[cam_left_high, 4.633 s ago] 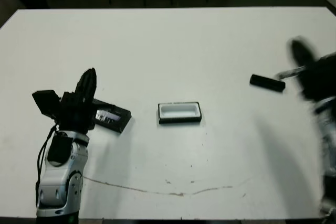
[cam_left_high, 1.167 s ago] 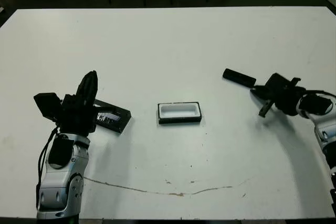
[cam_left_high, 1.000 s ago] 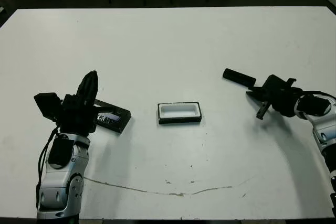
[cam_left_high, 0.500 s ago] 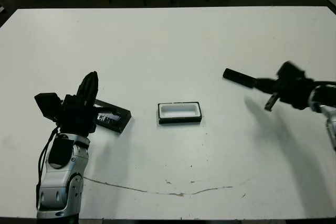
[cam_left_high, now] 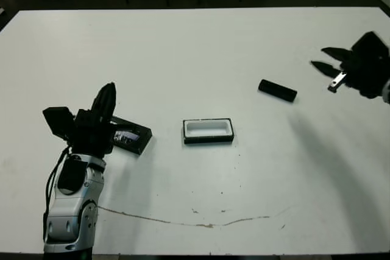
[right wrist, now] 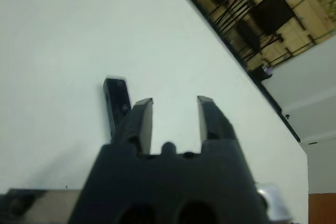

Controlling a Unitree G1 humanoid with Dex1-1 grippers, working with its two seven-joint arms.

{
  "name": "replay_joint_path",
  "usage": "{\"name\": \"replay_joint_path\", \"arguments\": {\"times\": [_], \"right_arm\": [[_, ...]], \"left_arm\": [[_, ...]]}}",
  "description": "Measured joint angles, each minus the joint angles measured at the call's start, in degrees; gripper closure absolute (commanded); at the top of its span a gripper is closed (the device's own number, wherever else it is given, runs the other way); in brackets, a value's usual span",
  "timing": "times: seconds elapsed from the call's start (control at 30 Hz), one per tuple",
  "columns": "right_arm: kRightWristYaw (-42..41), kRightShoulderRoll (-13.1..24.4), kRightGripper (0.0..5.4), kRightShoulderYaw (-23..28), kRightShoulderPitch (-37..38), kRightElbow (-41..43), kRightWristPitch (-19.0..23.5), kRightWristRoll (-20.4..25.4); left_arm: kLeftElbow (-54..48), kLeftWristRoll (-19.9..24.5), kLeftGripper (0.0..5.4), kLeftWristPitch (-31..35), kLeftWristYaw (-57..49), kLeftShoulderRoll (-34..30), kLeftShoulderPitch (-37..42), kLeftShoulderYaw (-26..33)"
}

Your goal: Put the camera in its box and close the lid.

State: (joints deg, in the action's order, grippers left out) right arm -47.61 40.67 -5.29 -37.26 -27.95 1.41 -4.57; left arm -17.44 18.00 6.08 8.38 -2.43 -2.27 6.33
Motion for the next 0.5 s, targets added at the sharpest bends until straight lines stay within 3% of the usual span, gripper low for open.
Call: {"name": "replay_joint_path", "arguments": {"times": [0.23, 0.5], "right_arm": [[-4.95, -2.93, 2.02, -6.18, -7.99, -17.95, -7.53, -4.13], [-3.25, -7.15, 0.62, -8.33, -11.89, -28.49, -9.68, -7.73]], "left_arm": [[0.03, 0.0, 5.4, -0.21, 0.17, -0.09, -0.11, 0.12], [0.04, -0.07, 5.4, -0.11, 0.23, -0.13, -0.21, 0.17]]}}
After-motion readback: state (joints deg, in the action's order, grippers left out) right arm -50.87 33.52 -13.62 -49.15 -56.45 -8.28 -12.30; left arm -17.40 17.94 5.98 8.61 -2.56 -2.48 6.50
